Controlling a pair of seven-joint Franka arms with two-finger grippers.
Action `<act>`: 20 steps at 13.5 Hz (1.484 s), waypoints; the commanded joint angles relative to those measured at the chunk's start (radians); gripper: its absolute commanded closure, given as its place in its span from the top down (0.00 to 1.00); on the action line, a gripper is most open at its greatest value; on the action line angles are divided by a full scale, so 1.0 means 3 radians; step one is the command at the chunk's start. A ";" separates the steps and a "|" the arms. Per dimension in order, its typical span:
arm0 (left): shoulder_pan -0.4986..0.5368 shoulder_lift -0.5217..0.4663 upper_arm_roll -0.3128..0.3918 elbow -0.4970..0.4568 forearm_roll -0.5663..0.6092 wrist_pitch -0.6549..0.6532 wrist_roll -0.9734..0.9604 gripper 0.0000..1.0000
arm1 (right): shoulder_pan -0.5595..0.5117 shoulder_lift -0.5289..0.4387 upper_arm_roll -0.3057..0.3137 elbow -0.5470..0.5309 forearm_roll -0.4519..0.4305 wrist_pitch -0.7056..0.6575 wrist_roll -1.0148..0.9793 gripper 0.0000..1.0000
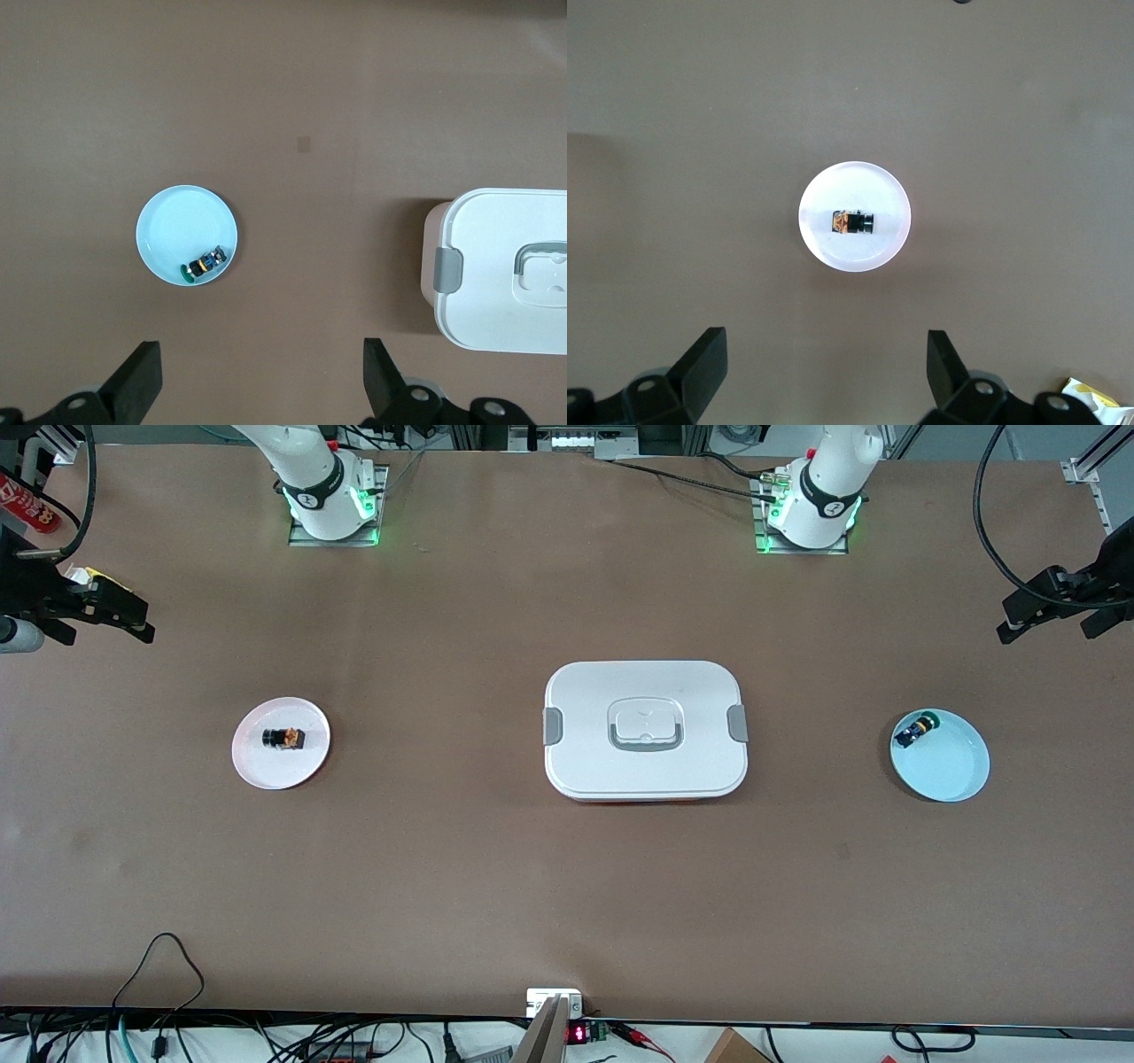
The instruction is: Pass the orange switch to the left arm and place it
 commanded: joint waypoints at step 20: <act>0.0145 -0.0001 0.0024 0.0076 -0.0009 -0.0067 0.0038 1.00 | 0.0430 0.0908 0.0019 0.0065 -0.0221 0.0270 0.0050 1.00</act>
